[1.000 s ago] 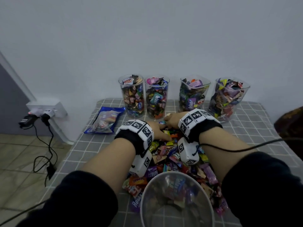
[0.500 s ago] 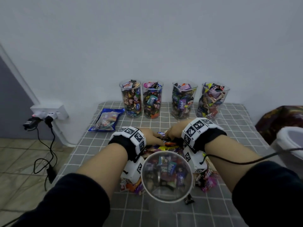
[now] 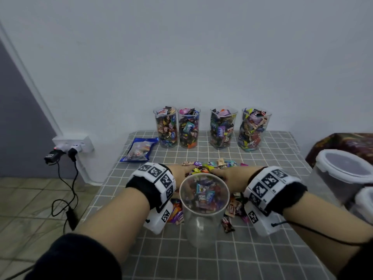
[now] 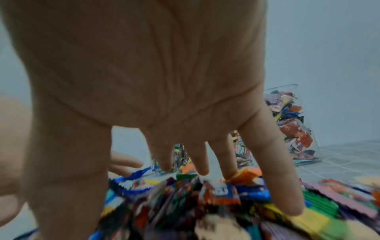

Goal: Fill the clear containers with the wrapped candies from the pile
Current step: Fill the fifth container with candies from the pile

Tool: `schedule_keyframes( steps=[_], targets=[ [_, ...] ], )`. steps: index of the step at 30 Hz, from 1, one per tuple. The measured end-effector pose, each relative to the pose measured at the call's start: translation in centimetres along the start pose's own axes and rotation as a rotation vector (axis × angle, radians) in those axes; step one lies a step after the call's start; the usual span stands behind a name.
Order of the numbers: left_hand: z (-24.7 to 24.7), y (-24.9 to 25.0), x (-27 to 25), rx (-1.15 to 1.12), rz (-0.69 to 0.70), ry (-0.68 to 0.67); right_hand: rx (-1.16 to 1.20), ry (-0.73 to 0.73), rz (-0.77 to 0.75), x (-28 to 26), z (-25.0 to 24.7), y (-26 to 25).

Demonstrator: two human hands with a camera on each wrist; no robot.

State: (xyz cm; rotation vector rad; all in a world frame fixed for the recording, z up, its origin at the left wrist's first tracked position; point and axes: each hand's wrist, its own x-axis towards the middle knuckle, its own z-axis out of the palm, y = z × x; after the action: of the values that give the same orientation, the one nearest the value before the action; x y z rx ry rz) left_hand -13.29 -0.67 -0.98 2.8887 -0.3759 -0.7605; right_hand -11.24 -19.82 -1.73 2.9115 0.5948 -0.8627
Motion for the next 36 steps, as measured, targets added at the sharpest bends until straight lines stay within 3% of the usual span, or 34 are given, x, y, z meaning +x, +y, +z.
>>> schedule_keyframes(
  steps=[6,14,20,26,36],
  targets=[
    [3.2,-0.4,1.6,0.026,-0.036,0.083,-0.074,0.088,-0.034,0.8,3.3,-0.4],
    [4.5,0.0,0.1,0.073,0.059,0.262,-0.044,0.267,0.002,-0.1,5.5,-0.9],
    [4.8,0.7,-0.4,0.153,0.031,0.282,-0.029,0.435,0.009,-0.8,6.3,-1.0],
    [4.6,0.8,-0.7,0.163,0.01,0.311,0.0,0.494,0.007,-1.6,5.9,-1.0],
    [4.8,1.2,-1.1,0.053,-0.061,0.515,0.029,0.564,0.035,-2.4,5.7,-1.3]
  ],
)
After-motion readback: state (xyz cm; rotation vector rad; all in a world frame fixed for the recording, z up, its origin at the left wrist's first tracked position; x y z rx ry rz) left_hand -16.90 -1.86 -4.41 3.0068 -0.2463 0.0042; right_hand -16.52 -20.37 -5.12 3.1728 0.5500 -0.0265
